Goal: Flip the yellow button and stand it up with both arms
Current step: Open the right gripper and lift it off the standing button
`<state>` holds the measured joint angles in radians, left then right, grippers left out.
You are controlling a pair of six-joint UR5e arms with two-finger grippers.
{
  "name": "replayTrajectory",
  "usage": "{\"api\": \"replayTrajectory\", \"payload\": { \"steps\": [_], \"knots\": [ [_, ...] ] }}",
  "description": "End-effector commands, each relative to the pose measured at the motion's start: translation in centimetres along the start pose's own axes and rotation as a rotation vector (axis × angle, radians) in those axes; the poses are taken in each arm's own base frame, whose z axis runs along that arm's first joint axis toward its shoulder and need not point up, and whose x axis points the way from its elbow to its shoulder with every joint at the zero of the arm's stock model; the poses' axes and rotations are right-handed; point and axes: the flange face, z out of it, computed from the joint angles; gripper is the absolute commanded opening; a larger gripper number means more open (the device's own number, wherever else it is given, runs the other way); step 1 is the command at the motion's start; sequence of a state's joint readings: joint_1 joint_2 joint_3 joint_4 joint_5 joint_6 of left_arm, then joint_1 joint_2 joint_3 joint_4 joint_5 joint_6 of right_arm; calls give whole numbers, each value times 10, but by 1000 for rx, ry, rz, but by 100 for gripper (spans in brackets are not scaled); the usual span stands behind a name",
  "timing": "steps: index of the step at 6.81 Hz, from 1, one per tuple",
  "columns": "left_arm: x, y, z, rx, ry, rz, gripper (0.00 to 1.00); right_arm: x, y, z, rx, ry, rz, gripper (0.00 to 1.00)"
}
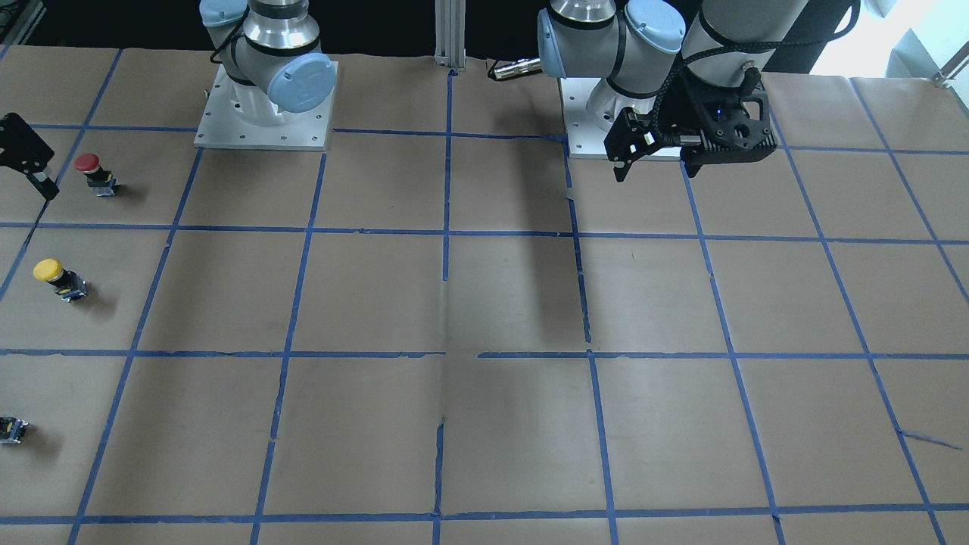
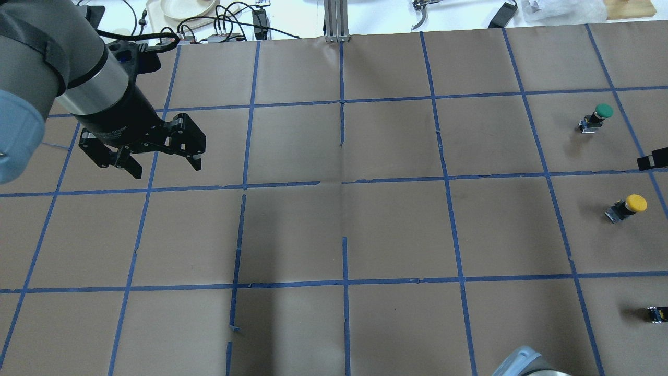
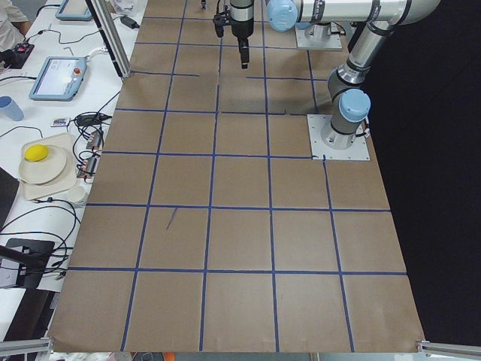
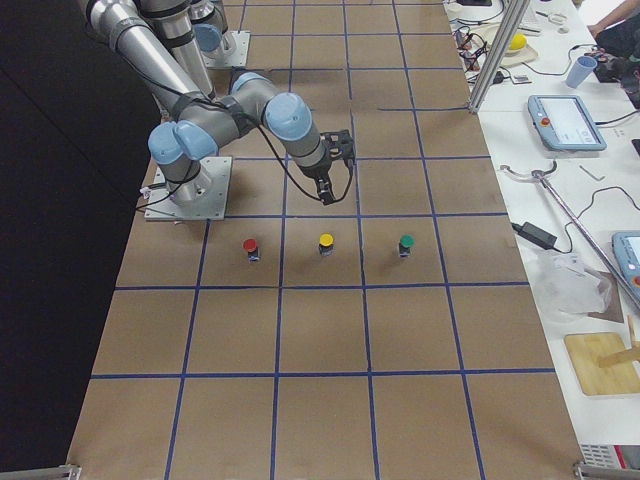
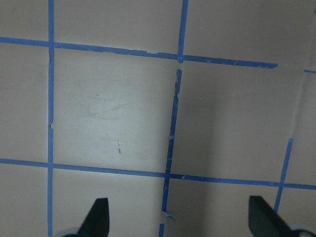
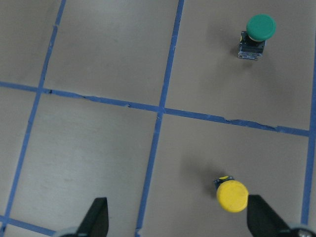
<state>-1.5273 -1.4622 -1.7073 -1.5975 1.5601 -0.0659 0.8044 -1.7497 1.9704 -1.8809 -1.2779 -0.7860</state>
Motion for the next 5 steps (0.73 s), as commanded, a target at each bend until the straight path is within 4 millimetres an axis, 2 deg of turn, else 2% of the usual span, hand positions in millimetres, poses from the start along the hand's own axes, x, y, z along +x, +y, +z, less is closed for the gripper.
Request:
{"api": "replayTrajectory", "payload": {
  "steps": [1,2,4,5],
  "knots": [
    [0,0,0,-1,0,0,100,-43,-20,-3,-54,39,168,100],
    [0,0,0,-1,1,0,100,-62,-27,4,-69,25,191,100],
    [0,0,1,-2,-2,0,100,-116,-35,14,-142,4,463,100],
    [0,0,0,-1,0,0,100,-142,-52,8,-192,-4,479,100]
  ]
}}
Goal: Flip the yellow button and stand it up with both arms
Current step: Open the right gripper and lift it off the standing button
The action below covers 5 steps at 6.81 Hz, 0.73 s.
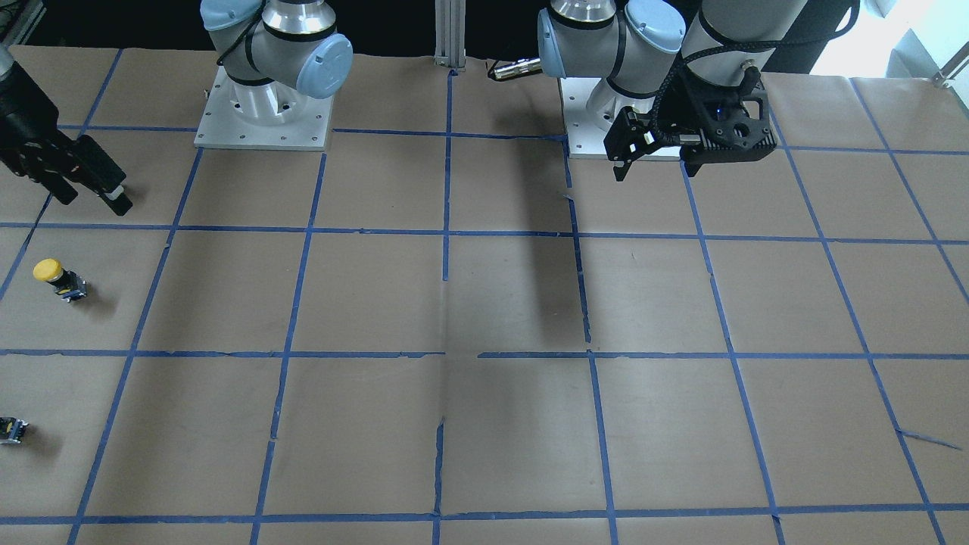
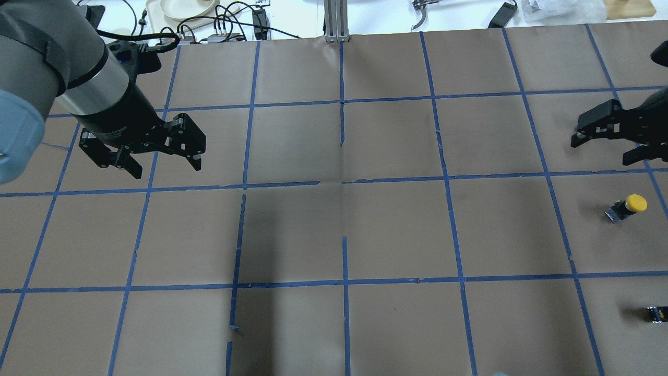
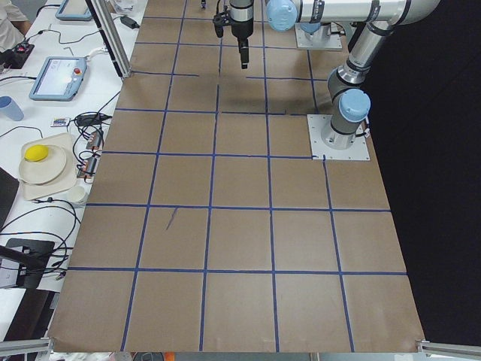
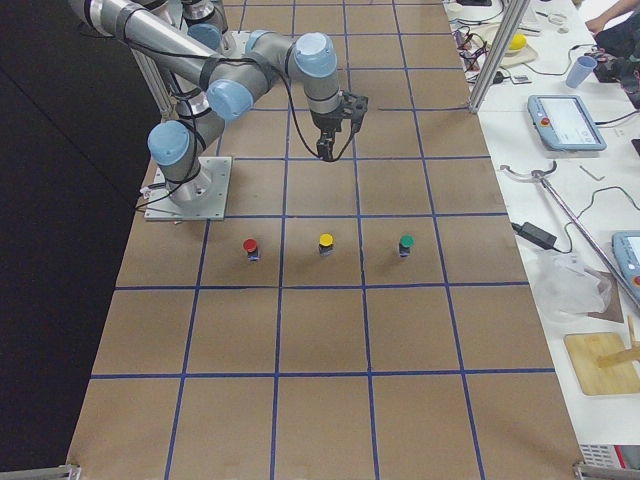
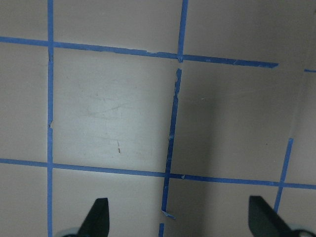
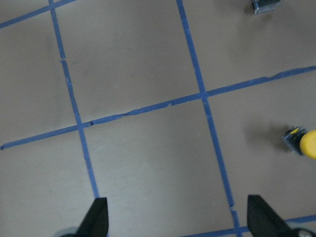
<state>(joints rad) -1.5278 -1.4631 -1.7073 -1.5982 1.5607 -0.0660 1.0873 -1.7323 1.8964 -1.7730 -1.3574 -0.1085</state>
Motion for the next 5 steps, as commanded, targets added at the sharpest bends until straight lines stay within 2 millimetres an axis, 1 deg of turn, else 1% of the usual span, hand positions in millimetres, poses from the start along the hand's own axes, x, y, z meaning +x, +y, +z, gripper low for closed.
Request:
{"api": "replayTrajectory", "payload": {
  "steps": [1,2,3,4,5],
  "knots": [
    [0,1,-1,3,1,0,100,-73,3,-21,-114,93,-27,100],
    [1,1,-2,4,2,2,100,-122,18,-45,-136,168,-89,100],
    [1,-1,0,1,2,2,100,-164,40,-59,-132,181,-115,100],
    [2,1,0,-1,3,5,100,-190,55,-64,-122,181,-134,100],
    [3,-1,3,-7,1,-2,100,-205,68,-61,-120,211,-157,100]
  ]
}}
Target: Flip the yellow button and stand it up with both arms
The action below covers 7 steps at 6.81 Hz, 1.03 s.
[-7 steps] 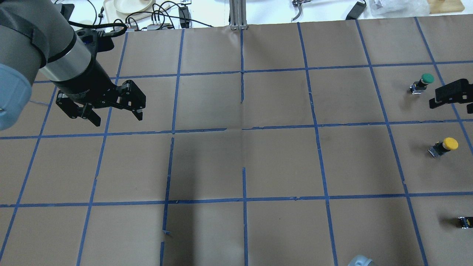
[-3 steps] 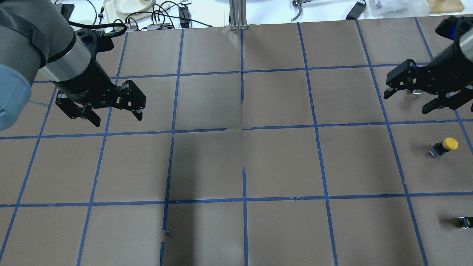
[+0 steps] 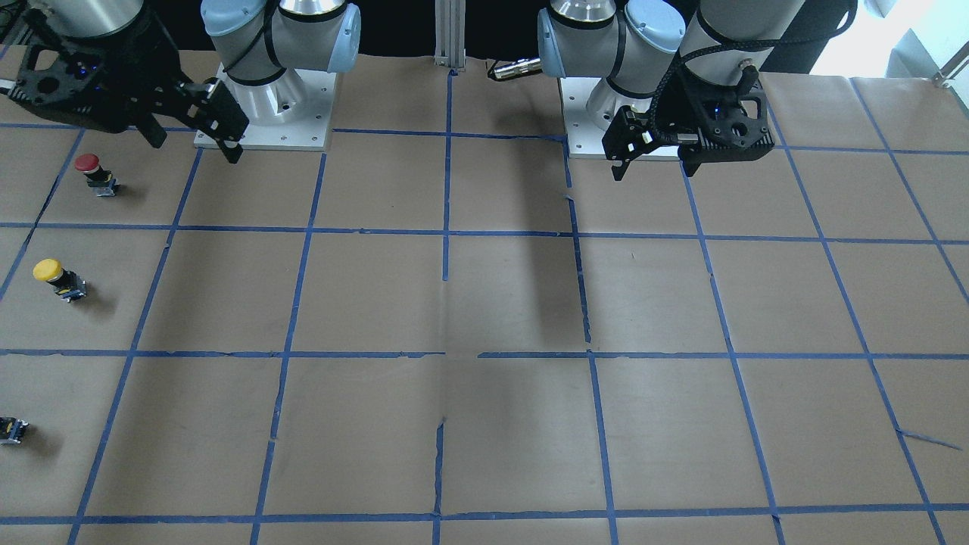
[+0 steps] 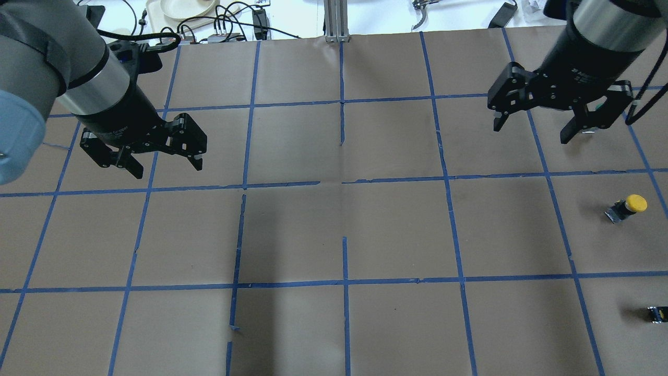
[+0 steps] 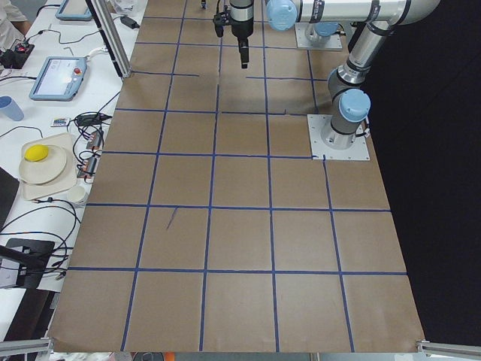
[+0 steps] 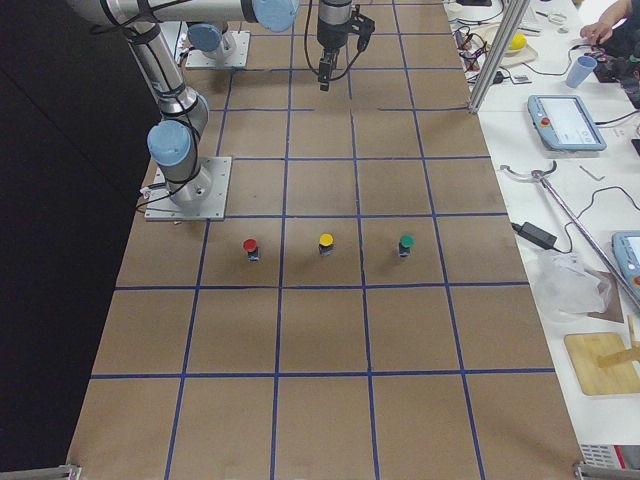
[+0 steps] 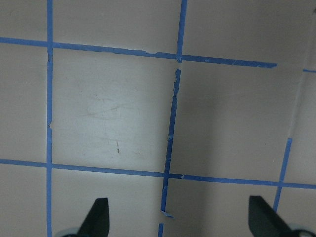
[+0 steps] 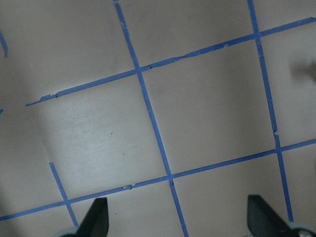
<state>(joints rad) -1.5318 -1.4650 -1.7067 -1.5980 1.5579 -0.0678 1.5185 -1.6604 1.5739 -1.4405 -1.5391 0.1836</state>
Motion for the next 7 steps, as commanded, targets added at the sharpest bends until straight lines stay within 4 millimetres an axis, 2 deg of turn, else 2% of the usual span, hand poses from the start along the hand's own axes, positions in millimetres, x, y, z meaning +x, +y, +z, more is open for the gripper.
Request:
{"api": "replayTrajectory", "payload": {
  "steps": [1,3,6,7],
  "knots": [
    [1,-2,1,-3,-1,-4,100,-46,16,16,-27,68,-71,100],
    [2,-2,1,-4,3,-4,100,-46,8,26,-30,113,-85,100],
    [2,0,1,-3,-1,-2,100,-8,-11,28,-48,96,-45,100],
    [2,0,1,-3,-1,-2,100,-9,-8,26,-41,94,-34,100]
  ]
}}
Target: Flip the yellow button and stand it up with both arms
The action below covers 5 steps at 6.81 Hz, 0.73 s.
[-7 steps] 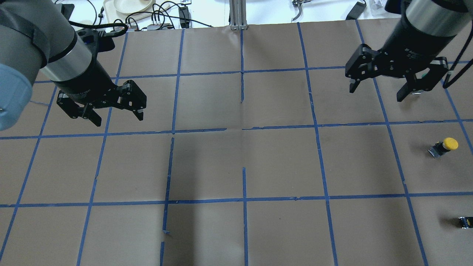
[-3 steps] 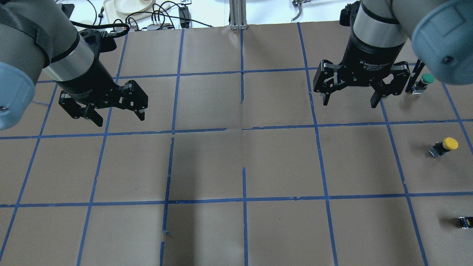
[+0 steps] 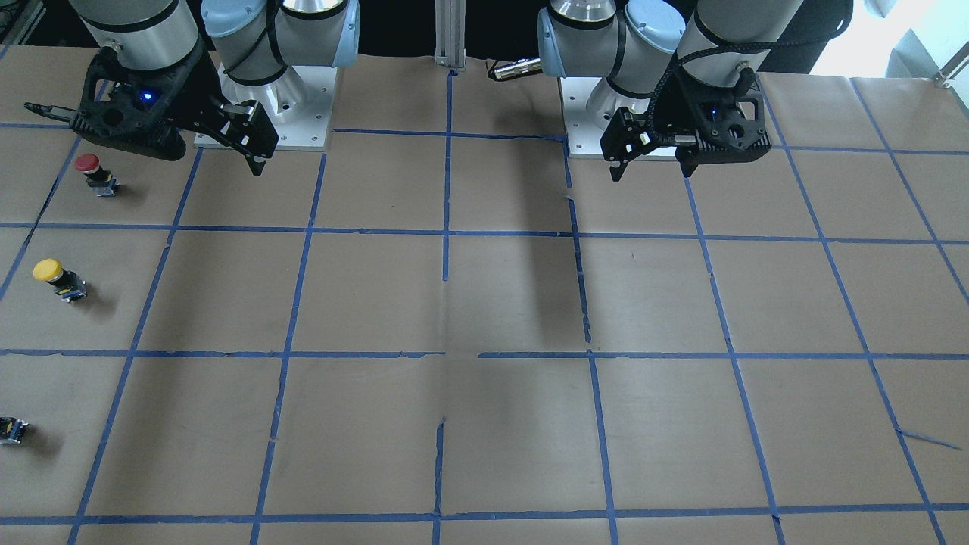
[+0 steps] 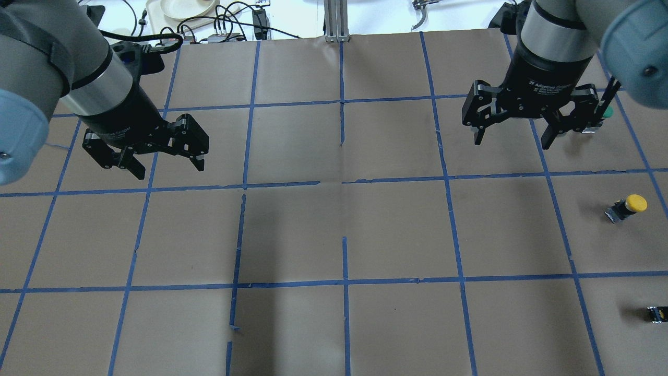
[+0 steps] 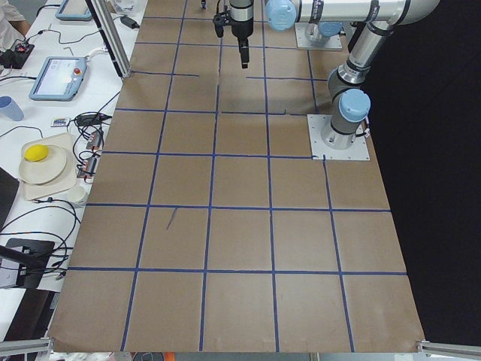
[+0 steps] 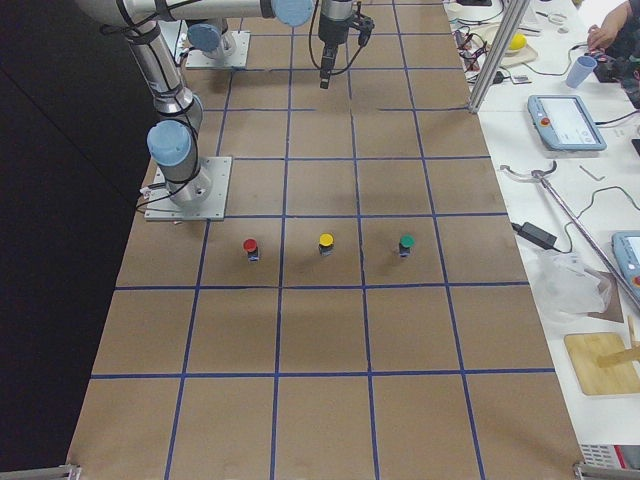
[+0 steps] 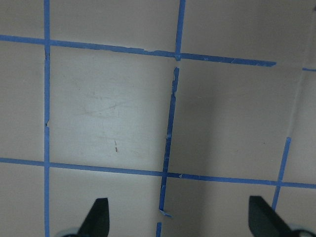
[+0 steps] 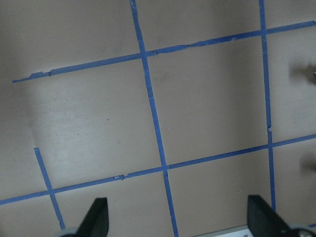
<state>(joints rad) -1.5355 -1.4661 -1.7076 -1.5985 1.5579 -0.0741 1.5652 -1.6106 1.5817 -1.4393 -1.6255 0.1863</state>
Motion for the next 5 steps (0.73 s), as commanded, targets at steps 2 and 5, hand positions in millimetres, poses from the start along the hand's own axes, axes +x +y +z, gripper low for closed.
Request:
{"api": "replayTrajectory", "payload": {
  "steps": [2,5],
  "knots": [
    [0,0,0,0,1,1,100,1,4,-3,-2,-36,6,100],
    [0,-2,0,-1,-1,1,100,0,3,-2,-3,-42,-6,100]
  ]
}}
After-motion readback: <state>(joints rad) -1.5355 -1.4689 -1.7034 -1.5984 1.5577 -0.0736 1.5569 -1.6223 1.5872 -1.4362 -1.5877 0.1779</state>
